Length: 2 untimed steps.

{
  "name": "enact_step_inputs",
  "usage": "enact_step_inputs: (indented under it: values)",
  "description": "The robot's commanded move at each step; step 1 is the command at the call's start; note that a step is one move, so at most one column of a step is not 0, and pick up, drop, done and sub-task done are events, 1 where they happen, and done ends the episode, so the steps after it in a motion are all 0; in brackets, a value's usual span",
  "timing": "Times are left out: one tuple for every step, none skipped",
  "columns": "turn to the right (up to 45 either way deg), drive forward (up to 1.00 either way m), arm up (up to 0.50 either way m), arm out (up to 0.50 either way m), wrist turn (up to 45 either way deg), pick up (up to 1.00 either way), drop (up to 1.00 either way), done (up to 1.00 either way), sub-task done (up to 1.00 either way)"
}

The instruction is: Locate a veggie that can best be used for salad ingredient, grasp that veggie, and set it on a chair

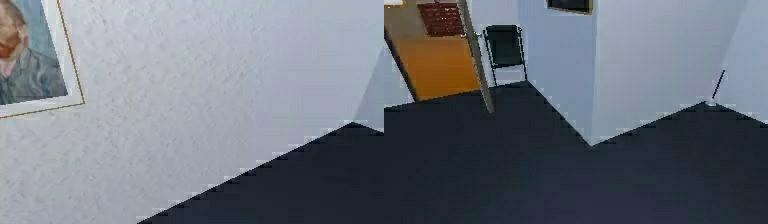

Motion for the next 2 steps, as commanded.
enact_step_inputs:
  values:
    - [45.0, 0.00, 0.00, 0.00, 0.0, 0.00, 0.00, 0.00, 0.00]
    - [9.0, 0.00, 0.00, 0.00, 0.0, 0.00, 0.00, 0.00, 0.00]
